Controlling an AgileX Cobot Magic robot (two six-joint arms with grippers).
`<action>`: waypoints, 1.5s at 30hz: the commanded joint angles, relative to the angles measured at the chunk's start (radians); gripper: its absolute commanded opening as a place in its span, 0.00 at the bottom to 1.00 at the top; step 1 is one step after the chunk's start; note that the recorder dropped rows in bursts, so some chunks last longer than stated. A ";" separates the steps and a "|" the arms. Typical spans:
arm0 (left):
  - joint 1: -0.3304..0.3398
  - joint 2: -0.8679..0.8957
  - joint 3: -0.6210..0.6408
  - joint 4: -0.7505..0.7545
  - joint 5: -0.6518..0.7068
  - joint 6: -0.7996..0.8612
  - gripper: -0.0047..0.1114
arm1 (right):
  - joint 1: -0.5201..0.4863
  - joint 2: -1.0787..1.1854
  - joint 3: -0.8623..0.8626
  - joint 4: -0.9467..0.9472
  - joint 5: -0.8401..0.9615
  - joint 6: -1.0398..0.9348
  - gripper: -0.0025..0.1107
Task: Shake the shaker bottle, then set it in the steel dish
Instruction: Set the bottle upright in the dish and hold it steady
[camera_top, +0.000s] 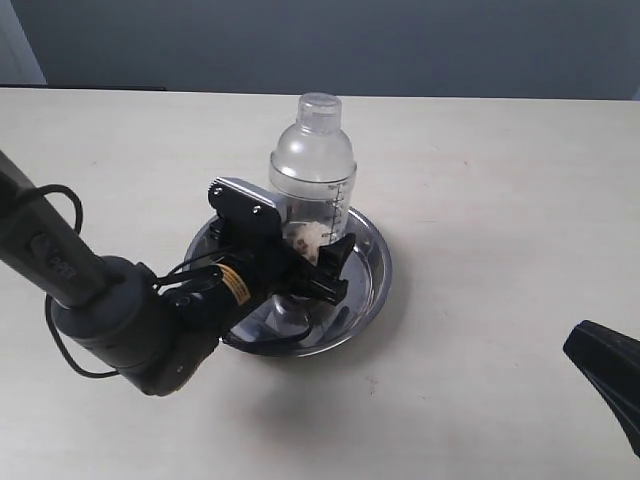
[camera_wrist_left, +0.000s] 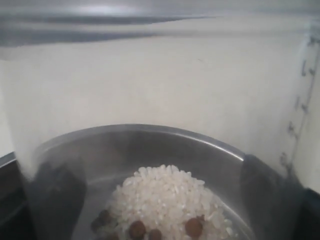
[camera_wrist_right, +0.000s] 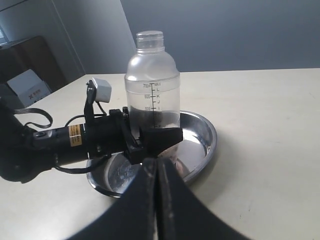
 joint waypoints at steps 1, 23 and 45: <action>0.000 -0.040 0.037 -0.008 -0.009 -0.008 0.63 | -0.001 -0.004 0.002 0.003 -0.009 -0.004 0.01; 0.000 -0.066 0.064 0.001 0.001 0.011 0.63 | -0.001 -0.004 0.002 0.003 -0.009 -0.004 0.01; 0.000 -0.077 0.048 0.017 0.036 -0.004 0.63 | -0.001 -0.004 0.002 0.003 -0.009 -0.004 0.01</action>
